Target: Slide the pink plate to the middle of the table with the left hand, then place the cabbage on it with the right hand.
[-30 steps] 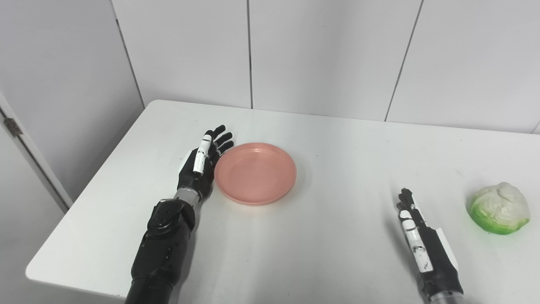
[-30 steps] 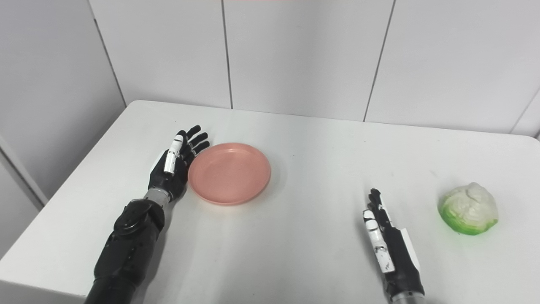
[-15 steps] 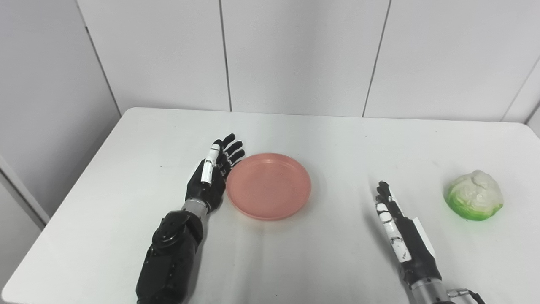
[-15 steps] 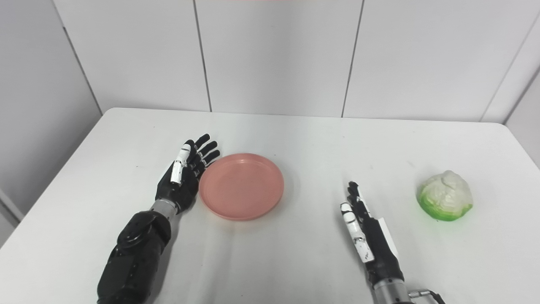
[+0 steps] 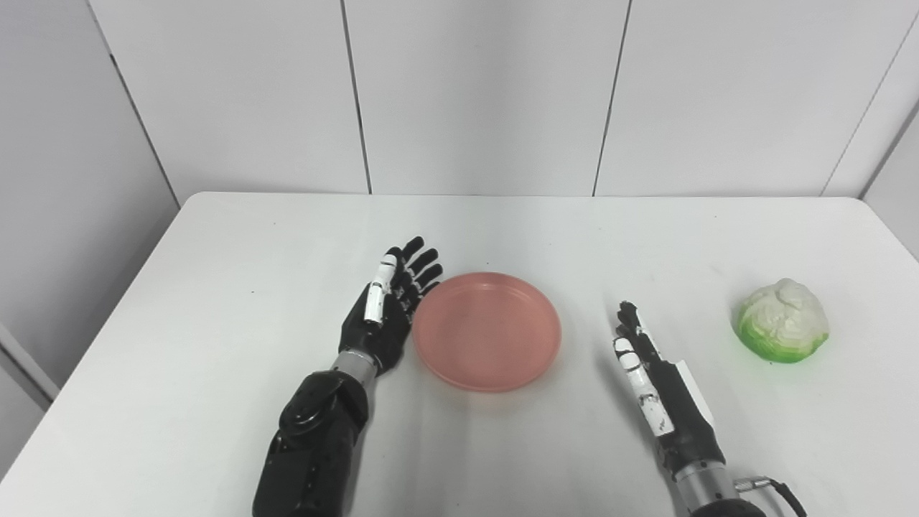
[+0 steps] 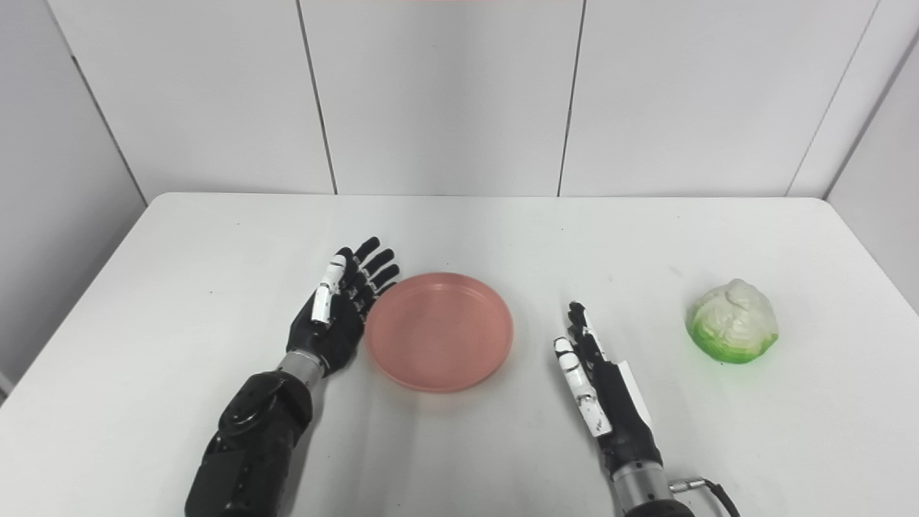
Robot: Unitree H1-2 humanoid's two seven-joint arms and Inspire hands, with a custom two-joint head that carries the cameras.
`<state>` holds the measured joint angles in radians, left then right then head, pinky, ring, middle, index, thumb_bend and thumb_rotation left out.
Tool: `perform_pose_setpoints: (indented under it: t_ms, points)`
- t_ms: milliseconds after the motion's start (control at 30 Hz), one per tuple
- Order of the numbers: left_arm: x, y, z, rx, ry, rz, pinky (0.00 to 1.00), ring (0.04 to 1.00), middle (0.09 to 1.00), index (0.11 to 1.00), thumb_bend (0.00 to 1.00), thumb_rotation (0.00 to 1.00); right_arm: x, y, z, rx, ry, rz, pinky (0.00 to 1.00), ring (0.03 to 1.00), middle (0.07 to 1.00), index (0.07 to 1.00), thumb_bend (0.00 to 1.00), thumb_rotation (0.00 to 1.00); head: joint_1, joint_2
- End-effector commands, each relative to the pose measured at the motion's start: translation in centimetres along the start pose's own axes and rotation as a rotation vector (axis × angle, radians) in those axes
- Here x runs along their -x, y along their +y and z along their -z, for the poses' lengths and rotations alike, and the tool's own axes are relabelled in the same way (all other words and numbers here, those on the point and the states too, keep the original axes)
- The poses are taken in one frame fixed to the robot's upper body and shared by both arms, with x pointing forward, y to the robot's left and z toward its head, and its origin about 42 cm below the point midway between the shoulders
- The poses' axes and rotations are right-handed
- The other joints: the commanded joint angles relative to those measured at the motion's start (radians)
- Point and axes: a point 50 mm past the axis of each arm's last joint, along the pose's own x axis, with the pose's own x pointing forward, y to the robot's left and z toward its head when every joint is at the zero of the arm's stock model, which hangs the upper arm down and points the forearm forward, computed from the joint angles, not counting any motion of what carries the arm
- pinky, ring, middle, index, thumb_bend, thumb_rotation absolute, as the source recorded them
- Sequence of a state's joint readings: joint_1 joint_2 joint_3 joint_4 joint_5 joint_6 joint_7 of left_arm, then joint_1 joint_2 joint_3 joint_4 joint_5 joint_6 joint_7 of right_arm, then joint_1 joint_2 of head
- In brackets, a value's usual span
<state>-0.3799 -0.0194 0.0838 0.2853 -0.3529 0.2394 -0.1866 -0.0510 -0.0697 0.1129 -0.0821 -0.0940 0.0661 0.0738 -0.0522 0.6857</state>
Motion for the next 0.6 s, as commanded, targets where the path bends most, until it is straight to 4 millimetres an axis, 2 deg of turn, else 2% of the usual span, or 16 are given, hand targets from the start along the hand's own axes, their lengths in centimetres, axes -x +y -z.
perform_pose_setpoints:
  t_ms: [0, 233, 567]
  points:
    - [0.0, -0.4, 0.5, 0.013, 0.037, 0.016, 0.93, 0.923, 0.925, 0.913, 0.33, 1.00, -0.6, 1.0, -0.7, -0.019, -0.013, -0.032, 0.98, 0.989, 1.000, 1.000, 0.33, 1.00, 0.001, -0.001]
    - [0.4, -1.5, 0.8, 0.049, 0.045, 0.026, 0.94, 0.929, 0.926, 0.910, 0.33, 1.00, -0.7, 1.0, -0.7, -0.017, -0.008, -0.030, 0.98, 0.987, 1.000, 1.000, 0.33, 1.00, -0.023, 0.008]
    - [1.1, -1.1, 1.1, 0.033, 0.047, 0.021, 0.95, 0.939, 0.938, 0.929, 0.32, 1.00, -0.7, 1.0, -0.8, -0.016, -0.011, -0.026, 0.98, 0.987, 1.000, 1.000, 0.34, 1.00, -0.057, 0.020]
